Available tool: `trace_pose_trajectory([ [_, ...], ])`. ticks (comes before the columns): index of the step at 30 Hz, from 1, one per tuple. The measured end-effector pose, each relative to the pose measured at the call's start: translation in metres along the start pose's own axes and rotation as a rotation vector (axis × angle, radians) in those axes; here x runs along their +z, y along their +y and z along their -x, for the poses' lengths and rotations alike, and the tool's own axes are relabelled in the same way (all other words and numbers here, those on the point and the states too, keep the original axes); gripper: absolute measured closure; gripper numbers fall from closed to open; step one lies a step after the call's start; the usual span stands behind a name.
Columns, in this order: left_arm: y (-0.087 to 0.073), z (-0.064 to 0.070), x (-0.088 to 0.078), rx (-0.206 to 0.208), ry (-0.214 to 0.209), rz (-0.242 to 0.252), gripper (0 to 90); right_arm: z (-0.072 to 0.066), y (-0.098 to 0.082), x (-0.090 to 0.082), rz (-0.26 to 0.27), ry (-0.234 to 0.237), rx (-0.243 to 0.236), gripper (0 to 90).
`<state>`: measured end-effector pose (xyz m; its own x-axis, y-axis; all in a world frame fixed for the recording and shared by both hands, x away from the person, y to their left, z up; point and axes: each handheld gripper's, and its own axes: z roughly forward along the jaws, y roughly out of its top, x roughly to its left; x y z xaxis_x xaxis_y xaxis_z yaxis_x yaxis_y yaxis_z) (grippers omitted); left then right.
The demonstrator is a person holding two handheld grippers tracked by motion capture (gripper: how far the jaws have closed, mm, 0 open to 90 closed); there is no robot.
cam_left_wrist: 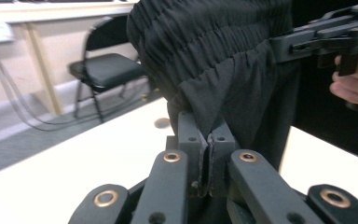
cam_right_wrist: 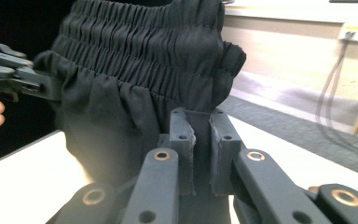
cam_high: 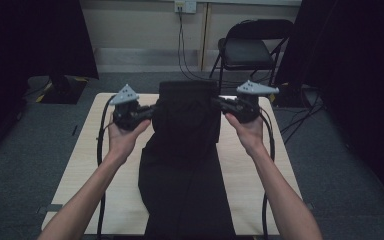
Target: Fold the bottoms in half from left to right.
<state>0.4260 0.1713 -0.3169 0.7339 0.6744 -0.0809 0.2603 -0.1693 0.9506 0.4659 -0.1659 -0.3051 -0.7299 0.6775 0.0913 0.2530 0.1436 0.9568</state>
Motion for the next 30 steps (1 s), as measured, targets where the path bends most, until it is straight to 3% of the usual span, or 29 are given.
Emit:
trace_pose_trajectory([
  [3,-0.012,0.021,-0.013,-0.002,-0.027,-0.018,87.7,-0.013,-0.017,-0.021,0.002,0.042,0.024,81.8],
  [5,-0.021,0.034,-0.024,-0.023,-0.069,-0.017,87.3,-0.022,-0.022,-0.033,0.009,0.062,0.033,81.7],
  [6,-0.028,0.041,-0.031,-0.016,-0.068,-0.028,87.2,-0.027,-0.025,-0.039,0.006,0.075,0.037,81.7],
  [8,-0.039,0.051,-0.040,-0.044,-0.089,-0.058,87.0,-0.038,-0.032,-0.049,-0.011,0.098,0.034,81.6],
  [10,-0.052,0.058,-0.046,-0.032,-0.111,-0.081,86.2,-0.047,-0.043,-0.054,-0.044,0.105,0.031,81.5],
  [12,-0.070,0.062,-0.046,-0.069,-0.133,-0.117,85.7,-0.053,-0.059,-0.058,-0.072,0.126,0.053,81.5],
  [13,-0.082,0.065,-0.043,-0.038,-0.125,-0.152,85.7,-0.057,-0.071,-0.059,-0.099,0.121,0.052,81.5],
  [14,-0.090,0.065,-0.041,-0.034,-0.125,-0.180,85.7,-0.059,-0.085,-0.058,-0.122,0.132,0.077,81.6],
  [18,-0.134,0.064,-0.024,-0.087,-0.158,-0.290,86.4,-0.063,-0.127,-0.053,-0.233,0.125,0.094,81.5],
  [19,-0.142,0.063,-0.021,-0.134,-0.185,-0.328,86.3,-0.063,-0.138,-0.051,-0.255,0.128,0.104,81.5],
  [20,-0.147,0.064,-0.018,-0.155,-0.205,-0.367,86.3,-0.064,-0.147,-0.050,-0.274,0.129,0.114,81.5],
  [22,-0.154,0.070,-0.015,-0.136,-0.181,-0.409,86.3,-0.064,-0.164,-0.046,-0.305,0.128,0.117,81.5],
  [24,-0.164,0.074,-0.008,-0.123,-0.186,-0.461,86.2,-0.062,-0.181,-0.042,-0.325,0.129,0.158,81.5],
  [26,-0.170,0.076,-0.001,-0.090,-0.167,-0.519,86.2,-0.065,-0.191,-0.037,-0.385,0.128,0.131,81.5],
  [29,-0.179,0.076,0.008,-0.076,-0.147,-0.565,86.2,-0.068,-0.196,-0.033,-0.415,0.113,0.119,81.4],
  [30,-0.180,0.074,0.010,-0.090,-0.150,-0.555,86.0,-0.067,-0.199,-0.029,-0.434,0.107,0.112,81.3],
])
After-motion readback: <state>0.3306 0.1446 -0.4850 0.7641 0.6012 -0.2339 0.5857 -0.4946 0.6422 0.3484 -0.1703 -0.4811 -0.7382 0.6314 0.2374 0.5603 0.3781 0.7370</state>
